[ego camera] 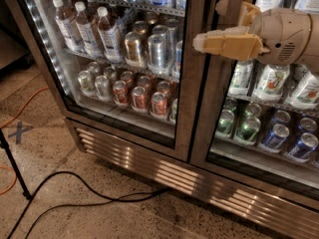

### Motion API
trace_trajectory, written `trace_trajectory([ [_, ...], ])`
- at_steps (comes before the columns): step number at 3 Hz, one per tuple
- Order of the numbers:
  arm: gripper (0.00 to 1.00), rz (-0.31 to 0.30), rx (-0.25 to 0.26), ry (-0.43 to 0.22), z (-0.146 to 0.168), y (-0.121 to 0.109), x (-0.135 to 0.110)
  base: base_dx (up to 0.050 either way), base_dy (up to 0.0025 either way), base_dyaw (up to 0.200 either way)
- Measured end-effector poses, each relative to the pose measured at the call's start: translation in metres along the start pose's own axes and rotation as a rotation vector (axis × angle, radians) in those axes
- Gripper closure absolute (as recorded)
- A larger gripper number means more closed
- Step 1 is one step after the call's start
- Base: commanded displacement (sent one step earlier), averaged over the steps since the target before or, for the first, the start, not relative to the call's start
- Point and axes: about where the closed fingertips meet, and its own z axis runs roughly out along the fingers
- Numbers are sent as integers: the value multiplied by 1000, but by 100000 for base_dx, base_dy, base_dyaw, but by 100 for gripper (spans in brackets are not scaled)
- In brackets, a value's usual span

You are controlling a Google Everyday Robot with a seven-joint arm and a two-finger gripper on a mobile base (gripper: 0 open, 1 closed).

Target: Open right fridge door

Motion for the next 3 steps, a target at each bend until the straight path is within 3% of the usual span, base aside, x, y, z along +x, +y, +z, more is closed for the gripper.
trace_trajectory([
  [2, 88, 0, 0, 0, 0, 0, 0, 0, 0, 0],
  [3, 100, 0, 0, 0, 0, 0, 0, 0, 0, 0],
])
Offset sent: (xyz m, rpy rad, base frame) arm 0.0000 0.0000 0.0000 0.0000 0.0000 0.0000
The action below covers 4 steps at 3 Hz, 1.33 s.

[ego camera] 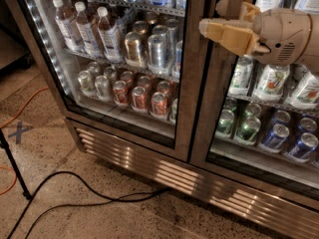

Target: Open right fridge door

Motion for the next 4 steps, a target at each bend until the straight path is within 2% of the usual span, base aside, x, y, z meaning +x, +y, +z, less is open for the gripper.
trace_trajectory([
  [4, 100, 0, 0, 0, 0, 0, 0, -4999, 0, 1],
])
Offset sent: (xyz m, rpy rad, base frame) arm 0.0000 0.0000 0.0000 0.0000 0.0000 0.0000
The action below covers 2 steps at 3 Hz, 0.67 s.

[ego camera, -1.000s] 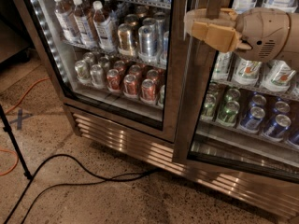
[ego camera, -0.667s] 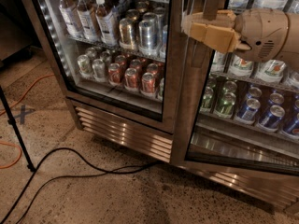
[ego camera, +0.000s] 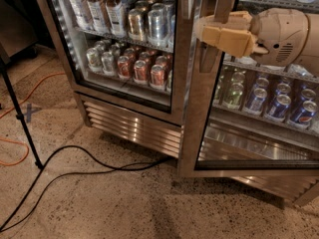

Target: Open right fridge door

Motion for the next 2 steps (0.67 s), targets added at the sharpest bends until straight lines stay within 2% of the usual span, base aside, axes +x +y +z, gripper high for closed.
trace_trajectory([
  [2, 100, 0, 0, 0, 0, 0, 0, -1, 2, -19220],
])
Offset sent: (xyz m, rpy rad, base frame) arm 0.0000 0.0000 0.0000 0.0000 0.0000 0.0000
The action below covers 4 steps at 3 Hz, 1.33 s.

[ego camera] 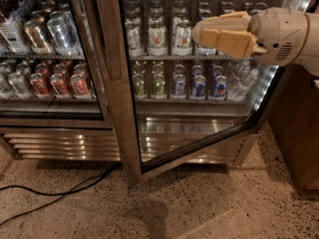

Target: Open right fridge door

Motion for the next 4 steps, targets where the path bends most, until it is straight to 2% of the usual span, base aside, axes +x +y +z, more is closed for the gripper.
trace_trajectory([
  [1, 100, 0, 0, 0, 0, 0, 0, -26, 41, -19450],
  [2, 100, 0, 0, 0, 0, 0, 0, 0, 0, 0],
  [3, 100, 51, 13, -7, 5, 3, 38, 0, 0, 0],
  [4, 100, 105, 29, -63, 12, 30, 81, 0, 0, 0],
])
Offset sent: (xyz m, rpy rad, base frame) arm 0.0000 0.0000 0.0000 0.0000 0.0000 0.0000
